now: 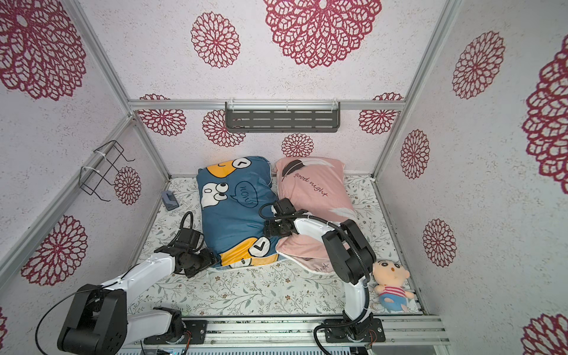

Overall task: Zip up pillowcases
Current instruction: Pick up the pillowcase from the center of the board.

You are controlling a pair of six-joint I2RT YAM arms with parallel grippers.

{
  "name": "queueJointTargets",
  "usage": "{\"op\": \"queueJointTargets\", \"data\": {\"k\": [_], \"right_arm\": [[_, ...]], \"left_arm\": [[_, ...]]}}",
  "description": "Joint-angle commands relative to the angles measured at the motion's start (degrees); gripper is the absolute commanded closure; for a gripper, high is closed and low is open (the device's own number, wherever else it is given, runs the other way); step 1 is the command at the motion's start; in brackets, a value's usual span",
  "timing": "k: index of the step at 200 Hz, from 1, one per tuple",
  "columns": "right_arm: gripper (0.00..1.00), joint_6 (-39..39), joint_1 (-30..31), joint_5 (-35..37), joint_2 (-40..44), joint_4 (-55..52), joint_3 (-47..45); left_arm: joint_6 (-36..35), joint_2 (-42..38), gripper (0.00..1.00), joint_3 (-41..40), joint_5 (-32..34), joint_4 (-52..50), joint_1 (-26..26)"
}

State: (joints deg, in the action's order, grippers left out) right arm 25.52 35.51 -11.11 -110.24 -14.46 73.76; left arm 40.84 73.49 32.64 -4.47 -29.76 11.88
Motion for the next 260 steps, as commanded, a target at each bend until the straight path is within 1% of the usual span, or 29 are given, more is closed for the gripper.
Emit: {"op": "queueJointTargets", "data": {"k": [1, 11, 25, 50, 63, 79, 91, 107, 120, 137, 165, 191, 208, 224, 240, 260], "right_arm": [[0.2, -1.59, -4.73, 7.89, -0.94, 0.66, 0.93], [0.2, -1.57, -4.81, 7.92, -0.81, 0.75, 0.89], [0.2, -1.52, -4.83, 7.95, -0.86, 0.7, 0.93], [0.2, -1.61, -4.99, 7.96, -0.59, 0.16, 0.91], [0.2, -1.61, -5.16, 7.63, -0.37, 0.07, 0.95], [0.2, -1.61, -5.34, 5.88, 0.05, 0.03, 0.95], [0.19, -1.55, -5.53, 3.23, 0.88, 0.22, 0.9], [0.18, -1.44, -5.58, -0.31, 1.94, 0.41, 0.99], [0.18, -1.61, -5.64, -2.74, 2.73, -0.27, 1.36], [0.18, -2.14, -5.71, -5.65, 3.85, -1.26, 1.48], [0.17, -2.84, -5.88, -10.17, 6.43, -2.35, 0.85], [0.15, -2.93, -5.87, -12.6, 9.68, -5.09, 0.88], [0.14, -1.51, -5.63, -13.65, 13.42, -5.72, -0.86], [0.16, 0.22, -4.44, -14.14, 16.54, -6.38, -3.24], [0.16, 0.95, -2.29, -12.23, 19.86, -7.6, -5.3], [0.16, 4.49, 0.06, -13.05, 24.21, -4.83, -8.49]], "left_arm": [[-1.76, 1.22, 0.31, 0.85, 1.99, 4.13, 1.85], [-2.26, 2.17, 0.37, 0.93, 0.76, 5.23, 2.14], [-2.52, 3.7, 0.5, 1.23, -0.16, 5.44, 2.33], [-1.85, 3.46, 0.71, 2.7, -0.16, 1.96, 2.54], [0.05, 1.71, 0.76, 3.45, -1.24, 0.57, 2.63], [3.69, -0.36, 0.79, 4.09, -3.89, -0.01, 3.51], [6.99, -1.44, 0.8, 3.88, -6.26, 1.11, 4.61], [11.02, -1.79, 0.86, 3.57, -8.86, 2.83, 6.2], [13.79, -1.71, 0.92, 3.99, -8.78, 2.32, 7.4], [17.42, -2.24, 1.0, 4.06, -9.09, 2.31, 7.73], [23.16, -3.83, 1.0, 4.19, -10.1, 3.39, 7.9], [28.34, -5.3, 1.0, 4.97, -10.12, 1.45, 8.08], [33.15, -6.91, 1.0, 4.74, -10.3, 0.88, 8.46], [37.13, -8.59, 1.0, 4.27, -10.62, 1.46, 8.55], [38.77, -9.84, 1.0, 4.81, -10.34, 0.53, 8.49], [39.55, -10.95, 1.0, 5.85, -9.64, -1.48, 8.51]]}}
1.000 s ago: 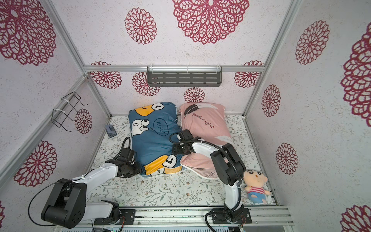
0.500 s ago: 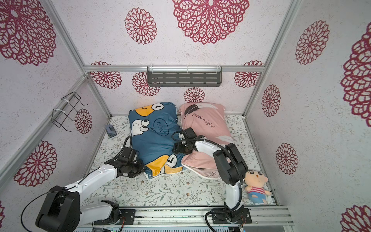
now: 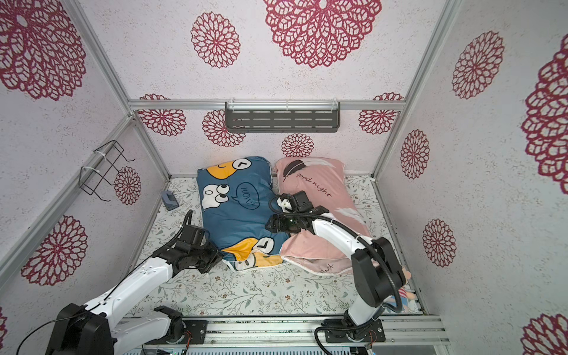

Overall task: Zip up pillowcases
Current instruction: Pick up the pillowcase from the center of the board.

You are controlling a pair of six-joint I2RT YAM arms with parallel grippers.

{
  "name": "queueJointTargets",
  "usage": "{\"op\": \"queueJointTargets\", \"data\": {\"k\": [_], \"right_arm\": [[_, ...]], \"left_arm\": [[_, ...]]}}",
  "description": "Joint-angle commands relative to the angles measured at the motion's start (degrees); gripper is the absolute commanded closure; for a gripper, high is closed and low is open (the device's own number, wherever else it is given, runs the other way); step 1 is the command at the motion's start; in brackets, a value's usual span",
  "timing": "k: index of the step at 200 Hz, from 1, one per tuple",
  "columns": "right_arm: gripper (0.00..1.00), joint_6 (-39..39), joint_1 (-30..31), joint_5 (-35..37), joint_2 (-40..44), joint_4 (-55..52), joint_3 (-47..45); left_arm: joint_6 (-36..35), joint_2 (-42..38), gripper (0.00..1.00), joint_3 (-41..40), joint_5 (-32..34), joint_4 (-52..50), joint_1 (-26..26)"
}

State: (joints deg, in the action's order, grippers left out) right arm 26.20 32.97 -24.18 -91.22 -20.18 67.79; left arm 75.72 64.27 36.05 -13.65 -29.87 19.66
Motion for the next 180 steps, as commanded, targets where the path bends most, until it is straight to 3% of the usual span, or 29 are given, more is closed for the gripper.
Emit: {"op": "queueJointTargets", "data": {"k": [1, 59, 101, 116, 148, 180], "right_arm": [[0.16, 3.97, 2.74, -0.11, 5.4, 1.09, -2.64], [0.2, 13.96, 13.11, -4.61, 6.59, 16.07, -6.34], [0.55, 25.7, 19.71, -5.72, 2.52, 35.37, -11.98], [0.64, 28.2, 21.69, -5.32, -0.03, 39.77, -12.78], [0.76, 31.39, 23.09, -3.31, -2.16, 45.47, -14.76], [0.78, 32.15, 23.64, -2.43, -2.72, 46.82, -15.26]], "left_arm": [[4.68, -1.8, 1.0, 2.44, -0.48, -1.39, 0.73], [7.4, -3.53, 1.0, 2.48, -0.15, -0.24, 0.73], [8.41, -3.65, 1.0, 2.95, 0.79, 0.34, 0.56], [8.8, -3.62, 1.0, 3.06, 0.66, 0.33, 0.48], [9.61, -3.63, 1.0, 3.15, 1.07, 0.34, 0.35], [10.14, -3.65, 1.0, 3.01, 1.01, 0.5, 0.03]]}}
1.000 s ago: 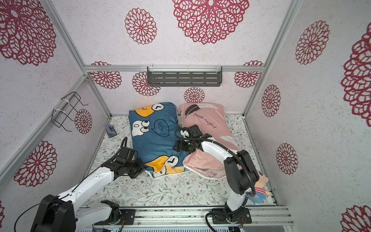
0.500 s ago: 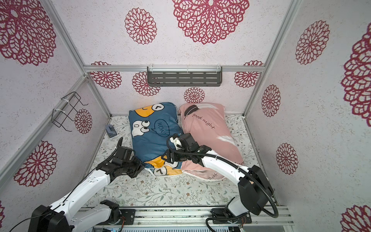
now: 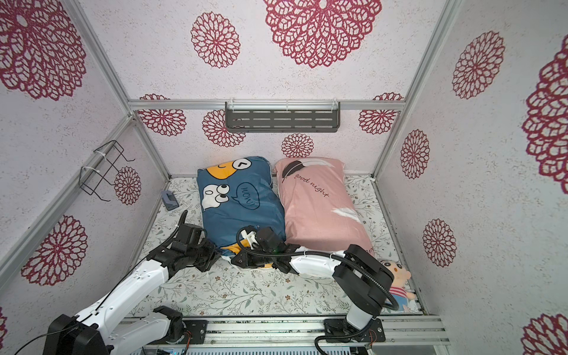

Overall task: Zip up pillowcases
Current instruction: Pick up the pillowcase from the center of the board, then zip the zipper on the pillowcase.

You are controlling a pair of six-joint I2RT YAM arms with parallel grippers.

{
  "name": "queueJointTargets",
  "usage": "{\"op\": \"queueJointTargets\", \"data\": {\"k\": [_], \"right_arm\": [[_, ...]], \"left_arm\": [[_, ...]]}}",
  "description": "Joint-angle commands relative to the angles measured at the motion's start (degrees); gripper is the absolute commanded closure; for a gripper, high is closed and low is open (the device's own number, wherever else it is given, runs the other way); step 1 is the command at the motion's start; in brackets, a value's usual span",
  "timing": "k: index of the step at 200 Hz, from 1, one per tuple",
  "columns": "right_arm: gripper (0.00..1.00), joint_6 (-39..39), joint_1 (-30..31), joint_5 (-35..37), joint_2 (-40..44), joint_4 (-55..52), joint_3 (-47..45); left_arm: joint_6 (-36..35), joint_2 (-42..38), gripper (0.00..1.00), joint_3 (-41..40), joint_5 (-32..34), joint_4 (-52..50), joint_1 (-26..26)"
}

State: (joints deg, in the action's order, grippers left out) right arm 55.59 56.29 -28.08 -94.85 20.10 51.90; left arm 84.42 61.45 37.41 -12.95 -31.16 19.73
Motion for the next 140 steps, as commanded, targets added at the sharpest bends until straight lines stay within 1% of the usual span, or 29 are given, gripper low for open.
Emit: {"op": "queueJointTargets", "data": {"k": [1, 25, 50, 58, 112, 140], "right_arm": [[0.78, 2.8, 0.31, 1.5, 0.9, 6.67, 0.56], [0.77, 3.64, 0.33, 2.15, -0.1, 8.12, 0.14], [0.67, 4.09, 0.31, 2.76, -1.02, 9.17, 0.13], [0.66, 4.05, 0.31, 2.81, -1.2, 9.09, 0.26], [0.77, 3.39, 0.32, 2.76, -2.67, 7.86, 1.63], [0.77, 3.38, 0.36, 2.6, -3.28, 8.03, 2.22]], "left_arm": [[1.45, -0.82, 1.0, 1.64, 0.3, 1.8, -0.04], [1.86, -0.67, 1.0, 1.37, 0.03, 2.32, -0.05], [2.15, -0.59, 1.0, 1.35, -0.12, 2.68, -0.06], [2.14, -0.62, 1.0, 1.4, -0.13, 2.68, -0.06], [2.06, -0.12, 1.0, 1.51, -0.04, 2.92, -0.11], [1.89, 0.07, 1.0, 1.7, -0.05, 2.92, -0.09]]}}
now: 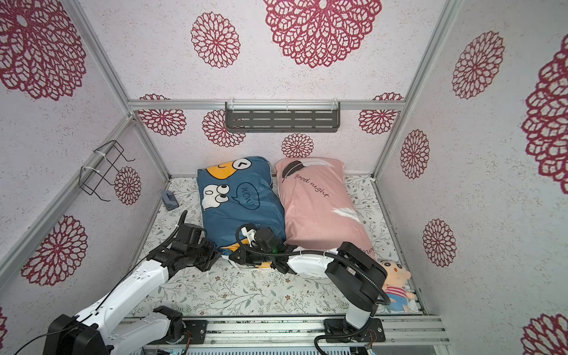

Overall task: Zip up pillowcases
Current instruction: Zip the zipper on the pillowcase.

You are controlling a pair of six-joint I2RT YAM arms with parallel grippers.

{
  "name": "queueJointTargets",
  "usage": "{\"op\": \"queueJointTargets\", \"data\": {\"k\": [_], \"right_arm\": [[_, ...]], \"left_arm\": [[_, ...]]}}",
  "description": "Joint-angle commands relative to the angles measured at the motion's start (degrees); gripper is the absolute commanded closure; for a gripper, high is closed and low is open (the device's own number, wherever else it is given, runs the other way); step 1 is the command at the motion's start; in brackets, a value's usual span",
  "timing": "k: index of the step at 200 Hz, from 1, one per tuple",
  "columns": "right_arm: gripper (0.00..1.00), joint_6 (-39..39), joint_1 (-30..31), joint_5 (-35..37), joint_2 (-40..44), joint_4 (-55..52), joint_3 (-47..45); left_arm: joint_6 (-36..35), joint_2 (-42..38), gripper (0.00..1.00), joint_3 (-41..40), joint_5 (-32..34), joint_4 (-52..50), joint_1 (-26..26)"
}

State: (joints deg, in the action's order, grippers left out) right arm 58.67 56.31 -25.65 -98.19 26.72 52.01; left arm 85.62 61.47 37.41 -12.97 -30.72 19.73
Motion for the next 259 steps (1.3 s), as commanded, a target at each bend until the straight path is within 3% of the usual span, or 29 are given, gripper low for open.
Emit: {"op": "queueJointTargets", "data": {"k": [1, 146, 259], "right_arm": [[0.77, 0.3, 0.31, 0.21, 0.04, 1.4, 2.16], [0.77, -0.36, 0.46, 0.44, -2.44, 0.42, 4.42], [0.83, 0.33, 0.55, 0.7, -3.19, 1.93, 4.59]], "left_arm": [[0.64, 0.09, 1.0, 1.7, -0.03, 2.5, -0.06], [0.5, 0.23, 1.0, 1.7, -0.15, 3.03, -0.19], [0.51, 0.24, 1.0, 1.7, -0.3, 3.14, -0.16]]}}
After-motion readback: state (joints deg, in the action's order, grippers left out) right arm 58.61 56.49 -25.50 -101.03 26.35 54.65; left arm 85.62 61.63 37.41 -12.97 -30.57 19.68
